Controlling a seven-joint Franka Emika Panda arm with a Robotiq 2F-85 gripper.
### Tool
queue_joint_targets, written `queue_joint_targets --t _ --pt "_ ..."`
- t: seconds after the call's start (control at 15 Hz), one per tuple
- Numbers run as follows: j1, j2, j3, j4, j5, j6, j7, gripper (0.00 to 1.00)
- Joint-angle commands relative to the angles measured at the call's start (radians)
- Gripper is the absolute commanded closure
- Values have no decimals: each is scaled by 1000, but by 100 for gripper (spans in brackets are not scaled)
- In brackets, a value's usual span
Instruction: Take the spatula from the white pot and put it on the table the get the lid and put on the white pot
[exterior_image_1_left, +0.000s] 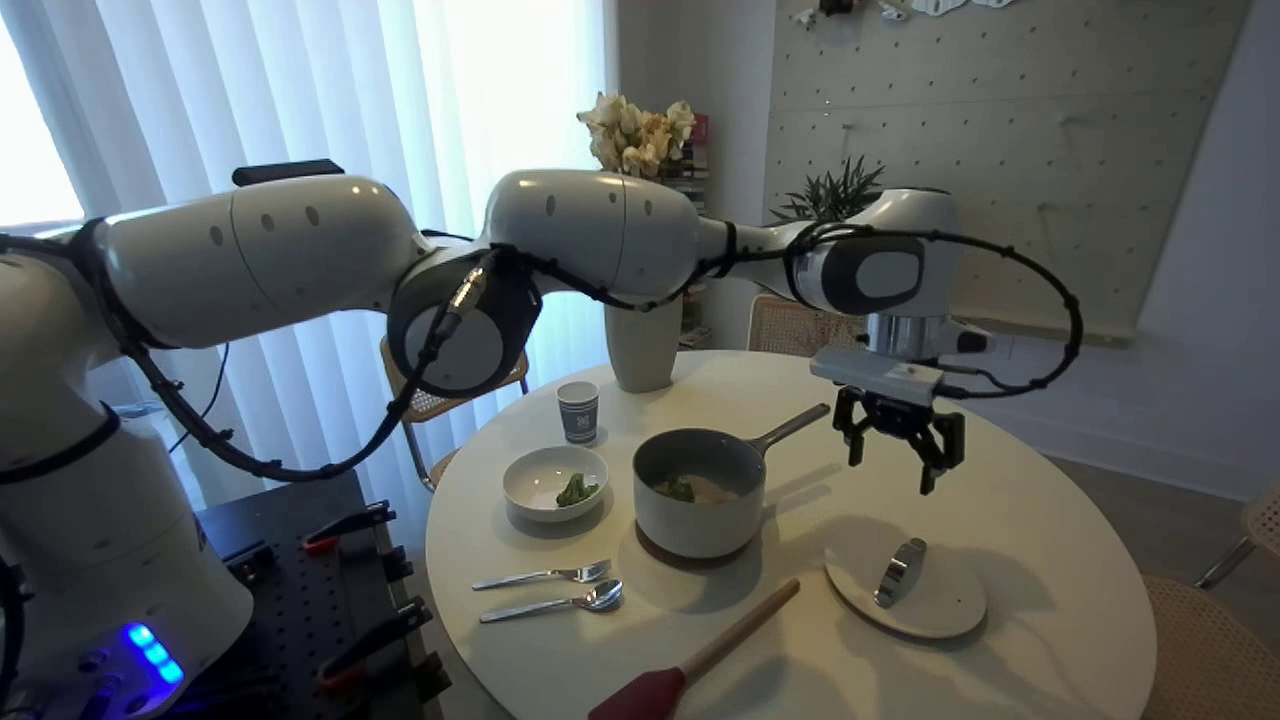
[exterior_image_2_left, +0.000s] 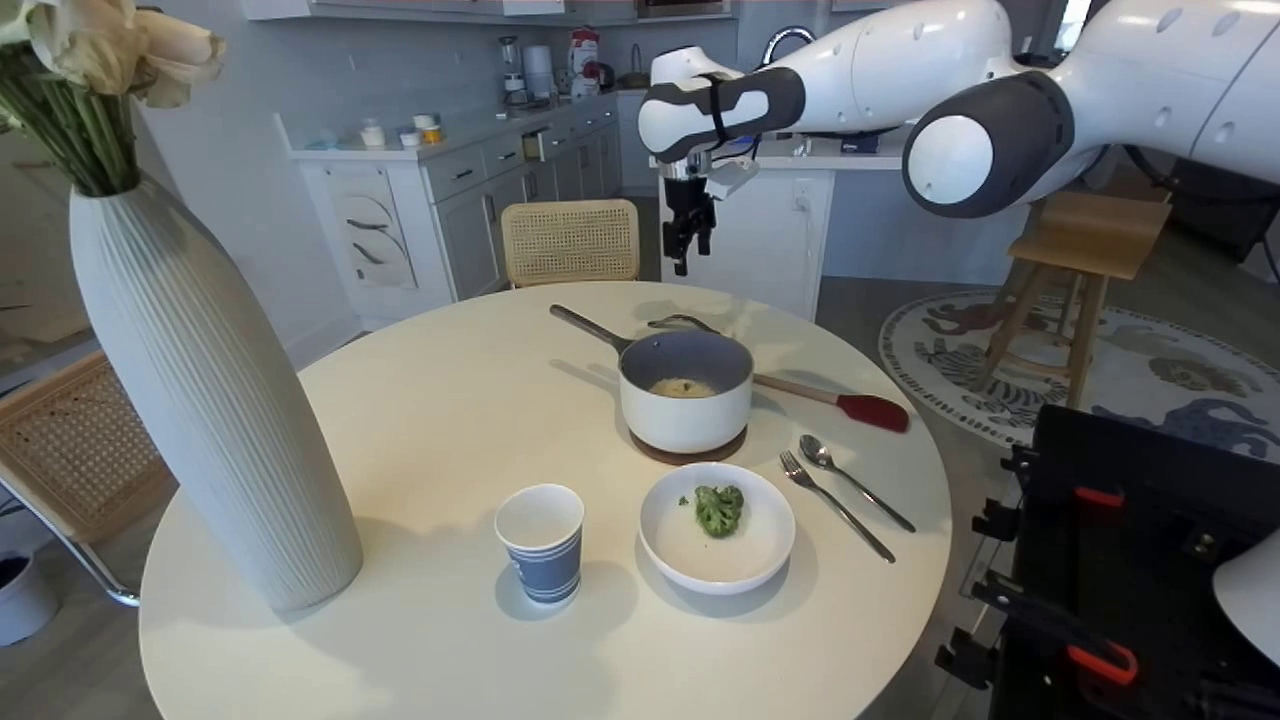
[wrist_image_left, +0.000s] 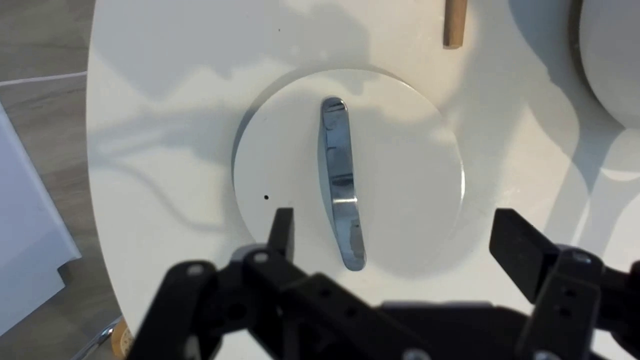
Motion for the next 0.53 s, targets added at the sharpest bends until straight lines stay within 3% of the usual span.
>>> queue_joint_targets --t 0.0,0.13,0.2,0.27,0.33,0.4,0.47 --pt "-36 11 28 -51 19 85 -55 0" --pt "-47 34 41 -57 16 132 -80 0" --pt "-42 110 26 62 33 100 -90 0" --pt "-48 57 45 -55 12 171 -96 0" --pt "-46 70 47 -51 12 198 -98 0" --pt "-38 147 31 71 31 176 -113 0" --pt "-43 93 46 -47 8 257 -105 0"
